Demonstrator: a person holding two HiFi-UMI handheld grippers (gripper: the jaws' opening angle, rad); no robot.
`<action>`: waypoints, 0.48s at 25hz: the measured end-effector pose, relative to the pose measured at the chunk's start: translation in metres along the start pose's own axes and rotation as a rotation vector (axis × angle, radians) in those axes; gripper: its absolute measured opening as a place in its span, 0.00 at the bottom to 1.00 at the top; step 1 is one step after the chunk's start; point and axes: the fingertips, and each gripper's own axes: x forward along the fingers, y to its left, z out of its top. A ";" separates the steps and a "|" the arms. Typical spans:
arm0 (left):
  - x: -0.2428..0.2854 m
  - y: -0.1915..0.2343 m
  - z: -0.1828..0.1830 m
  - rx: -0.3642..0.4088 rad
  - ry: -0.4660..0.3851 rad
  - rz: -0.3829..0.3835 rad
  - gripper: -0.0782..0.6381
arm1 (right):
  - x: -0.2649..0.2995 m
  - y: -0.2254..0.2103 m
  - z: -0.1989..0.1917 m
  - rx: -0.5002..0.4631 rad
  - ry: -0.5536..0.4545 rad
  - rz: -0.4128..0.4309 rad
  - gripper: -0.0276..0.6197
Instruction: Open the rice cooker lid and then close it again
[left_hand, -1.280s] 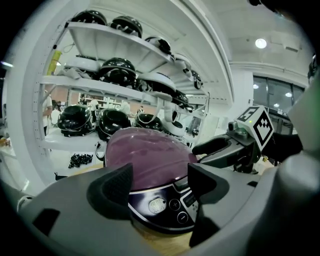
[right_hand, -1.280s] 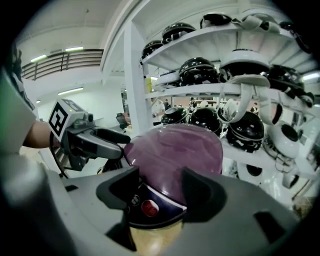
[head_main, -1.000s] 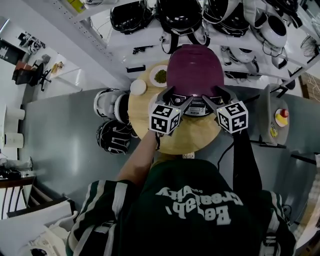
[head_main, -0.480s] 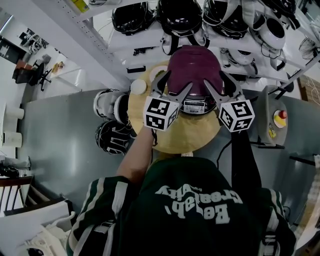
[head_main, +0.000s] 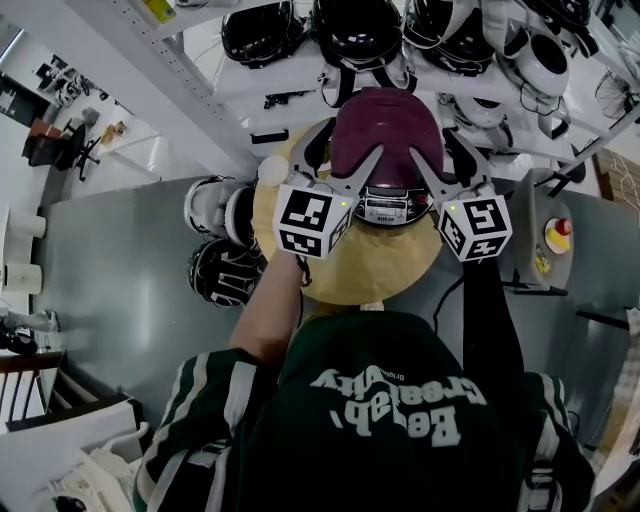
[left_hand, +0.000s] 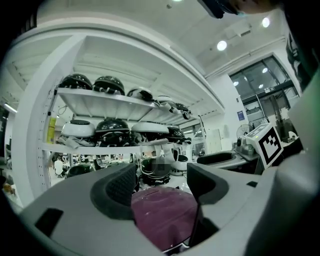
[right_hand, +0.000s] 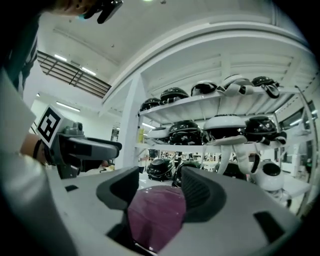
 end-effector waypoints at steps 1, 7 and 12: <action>0.000 0.000 0.001 0.004 -0.003 0.001 0.54 | 0.000 0.000 0.000 -0.009 0.004 -0.002 0.45; -0.002 0.002 0.006 0.022 -0.008 0.025 0.40 | -0.001 0.000 0.003 -0.033 0.004 -0.004 0.27; -0.002 0.002 0.010 0.003 -0.023 0.037 0.31 | -0.001 0.002 0.005 -0.047 -0.002 -0.005 0.14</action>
